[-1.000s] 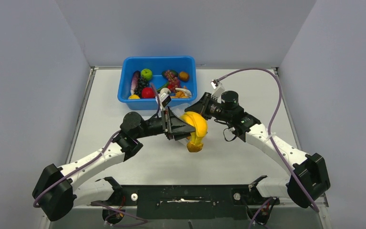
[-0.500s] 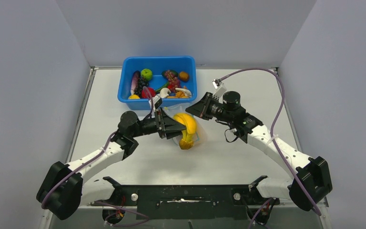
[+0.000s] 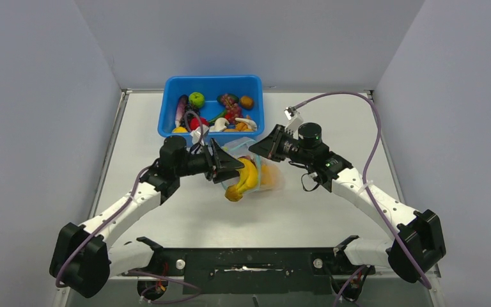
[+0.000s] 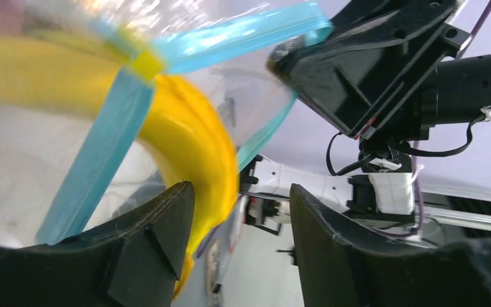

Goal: Place the food in the zip-top bag and seal the zipper
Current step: Place the fake fruit in the zipper food storage bag.

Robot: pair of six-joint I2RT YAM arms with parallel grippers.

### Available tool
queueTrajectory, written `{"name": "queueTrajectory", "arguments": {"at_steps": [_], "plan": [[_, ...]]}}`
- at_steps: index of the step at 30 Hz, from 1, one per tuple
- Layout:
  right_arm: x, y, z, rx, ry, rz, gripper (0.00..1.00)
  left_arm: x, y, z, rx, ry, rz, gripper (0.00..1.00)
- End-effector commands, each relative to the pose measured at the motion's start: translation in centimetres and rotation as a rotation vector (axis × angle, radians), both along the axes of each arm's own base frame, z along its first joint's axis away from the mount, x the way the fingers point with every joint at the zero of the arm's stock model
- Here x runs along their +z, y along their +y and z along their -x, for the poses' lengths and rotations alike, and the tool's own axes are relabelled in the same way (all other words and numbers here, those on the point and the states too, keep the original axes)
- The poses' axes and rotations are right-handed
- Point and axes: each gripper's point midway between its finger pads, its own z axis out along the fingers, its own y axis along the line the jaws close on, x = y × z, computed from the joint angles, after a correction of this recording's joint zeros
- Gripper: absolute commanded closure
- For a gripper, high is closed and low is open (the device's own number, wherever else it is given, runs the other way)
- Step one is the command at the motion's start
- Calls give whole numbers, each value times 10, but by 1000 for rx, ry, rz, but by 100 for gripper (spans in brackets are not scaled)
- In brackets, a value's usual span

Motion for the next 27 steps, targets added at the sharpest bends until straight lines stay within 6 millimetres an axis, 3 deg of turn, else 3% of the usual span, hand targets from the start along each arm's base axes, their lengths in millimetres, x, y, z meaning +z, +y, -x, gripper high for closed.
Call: {"name": "queueTrajectory", "arguments": {"at_steps": [1, 4, 8, 12, 21, 25, 27], "plan": [[35, 3, -4, -5, -89, -44, 100, 52, 9, -14, 52, -219, -85, 43], [35, 4, -6, -7, -87, -38, 100, 60, 22, -22, 96, -294, -221, 42], [37, 3, -8, -12, -89, -32, 100, 33, 60, -33, 192, -351, -529, 45], [37, 3, -11, -17, -86, -25, 100, 9, 71, -21, 153, -369, -615, 50], [33, 6, -15, -21, -69, -30, 100, -27, 24, 31, -15, -415, -477, 44], [37, 6, -18, -27, -72, -32, 100, -38, 0, 60, -104, -457, -402, 36], [39, 6, -19, -30, -77, -35, 100, -53, -4, 71, -131, -490, -384, 31]]}}
